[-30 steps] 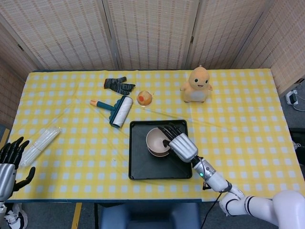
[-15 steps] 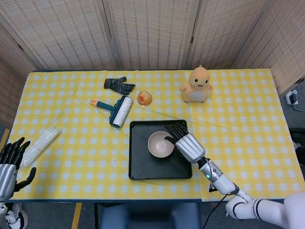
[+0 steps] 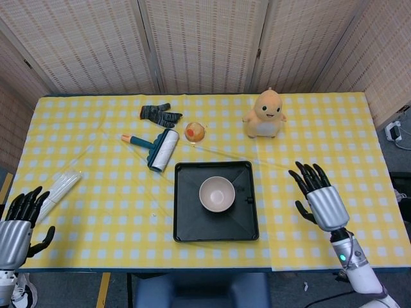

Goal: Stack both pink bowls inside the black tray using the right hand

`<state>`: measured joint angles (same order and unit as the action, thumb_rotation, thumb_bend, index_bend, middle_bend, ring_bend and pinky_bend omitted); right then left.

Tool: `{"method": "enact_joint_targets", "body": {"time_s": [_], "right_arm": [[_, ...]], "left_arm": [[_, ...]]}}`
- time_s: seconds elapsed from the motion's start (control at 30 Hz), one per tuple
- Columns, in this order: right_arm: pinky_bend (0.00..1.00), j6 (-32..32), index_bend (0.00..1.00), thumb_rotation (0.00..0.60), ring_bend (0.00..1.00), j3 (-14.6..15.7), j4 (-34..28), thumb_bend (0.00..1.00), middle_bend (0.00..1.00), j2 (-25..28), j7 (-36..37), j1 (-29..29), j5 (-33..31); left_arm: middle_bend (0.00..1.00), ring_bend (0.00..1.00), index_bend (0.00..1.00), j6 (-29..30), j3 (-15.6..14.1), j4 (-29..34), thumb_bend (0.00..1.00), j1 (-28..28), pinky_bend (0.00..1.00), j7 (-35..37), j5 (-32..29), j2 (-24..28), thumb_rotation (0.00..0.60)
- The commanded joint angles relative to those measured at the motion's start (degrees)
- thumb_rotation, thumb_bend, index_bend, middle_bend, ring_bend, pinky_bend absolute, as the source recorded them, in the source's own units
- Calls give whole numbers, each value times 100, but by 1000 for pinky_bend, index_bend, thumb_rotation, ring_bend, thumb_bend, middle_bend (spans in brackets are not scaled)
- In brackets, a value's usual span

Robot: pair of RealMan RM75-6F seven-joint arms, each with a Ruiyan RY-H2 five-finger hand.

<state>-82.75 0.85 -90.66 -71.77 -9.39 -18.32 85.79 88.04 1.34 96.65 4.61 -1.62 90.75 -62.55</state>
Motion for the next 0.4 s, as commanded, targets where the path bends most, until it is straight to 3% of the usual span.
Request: {"method": "enact_joint_targets", "body": {"time_s": [0.03,0.2,0.4], "right_arm": [[0,-119,24,600,0,286,-432,434,0,489,-329,507,-480],[0,-183,0,600,0,385,-669,434,0,777,-173,937,-865],[0,-169,0,600,0,304,-676,434,0,837,-55,995,-668]], "left_arm": [[52,78,0,-36,-6,1,469,11,0,-46,-20,-22,600],[53,78,0,-90,-5,-6,469,27,0,-139,-66,-65,600],[52,78,0,-144,-21,-16,469,44,0,-237,-81,-129,600]]}}
